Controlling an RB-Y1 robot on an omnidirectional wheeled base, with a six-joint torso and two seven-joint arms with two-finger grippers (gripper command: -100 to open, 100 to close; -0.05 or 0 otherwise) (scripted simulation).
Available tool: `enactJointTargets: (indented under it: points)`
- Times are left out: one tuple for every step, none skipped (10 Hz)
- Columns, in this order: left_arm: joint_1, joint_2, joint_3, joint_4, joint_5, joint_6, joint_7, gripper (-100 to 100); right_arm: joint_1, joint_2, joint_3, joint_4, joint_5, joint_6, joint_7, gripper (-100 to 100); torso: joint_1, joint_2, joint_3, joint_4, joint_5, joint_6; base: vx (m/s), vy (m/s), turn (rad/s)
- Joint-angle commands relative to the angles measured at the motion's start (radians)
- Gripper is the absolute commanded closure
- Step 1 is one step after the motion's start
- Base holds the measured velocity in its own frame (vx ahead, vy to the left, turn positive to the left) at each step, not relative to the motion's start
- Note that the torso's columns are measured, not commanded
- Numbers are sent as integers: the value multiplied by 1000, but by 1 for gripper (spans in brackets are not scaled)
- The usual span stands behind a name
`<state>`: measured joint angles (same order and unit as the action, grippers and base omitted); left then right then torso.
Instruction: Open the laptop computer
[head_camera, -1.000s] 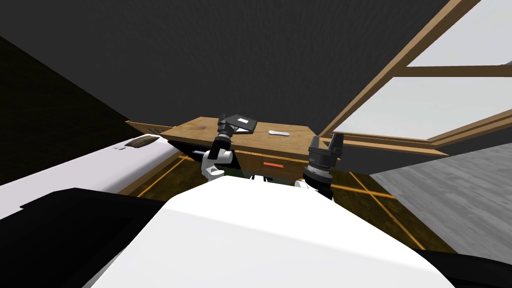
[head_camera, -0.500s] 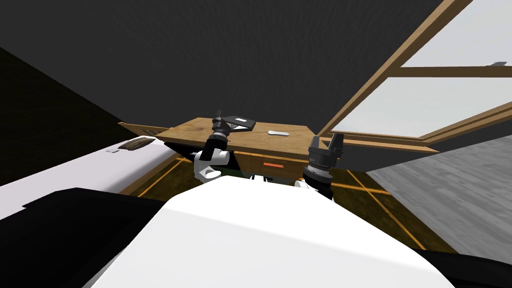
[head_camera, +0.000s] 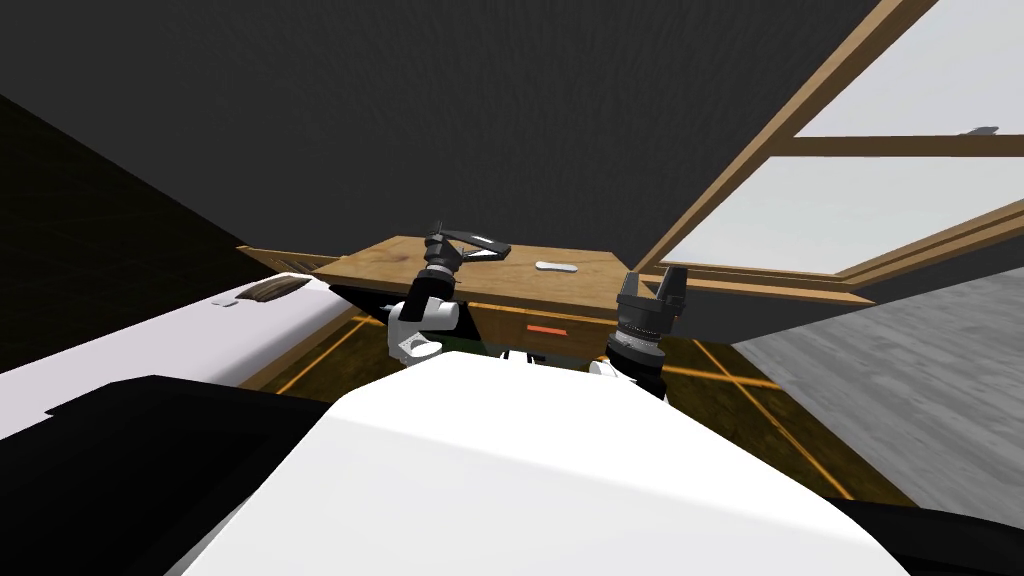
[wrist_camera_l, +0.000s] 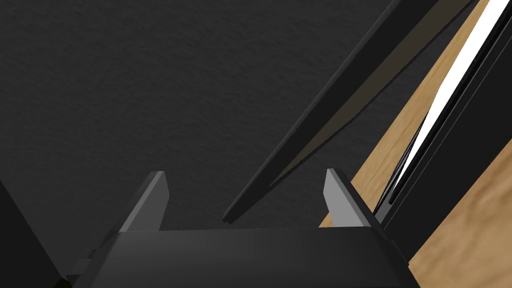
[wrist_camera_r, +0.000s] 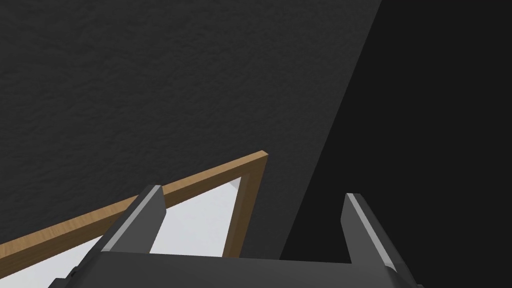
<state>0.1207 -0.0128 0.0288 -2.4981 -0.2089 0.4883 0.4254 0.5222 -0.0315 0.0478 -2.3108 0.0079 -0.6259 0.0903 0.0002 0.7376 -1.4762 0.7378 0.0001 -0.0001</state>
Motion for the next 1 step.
enactJointTargets:
  points:
    - [0,0,0,0,0,0,0,0,0,0,0,0,0,0,0,0,0,0,0,0,0,0,0,0,0]
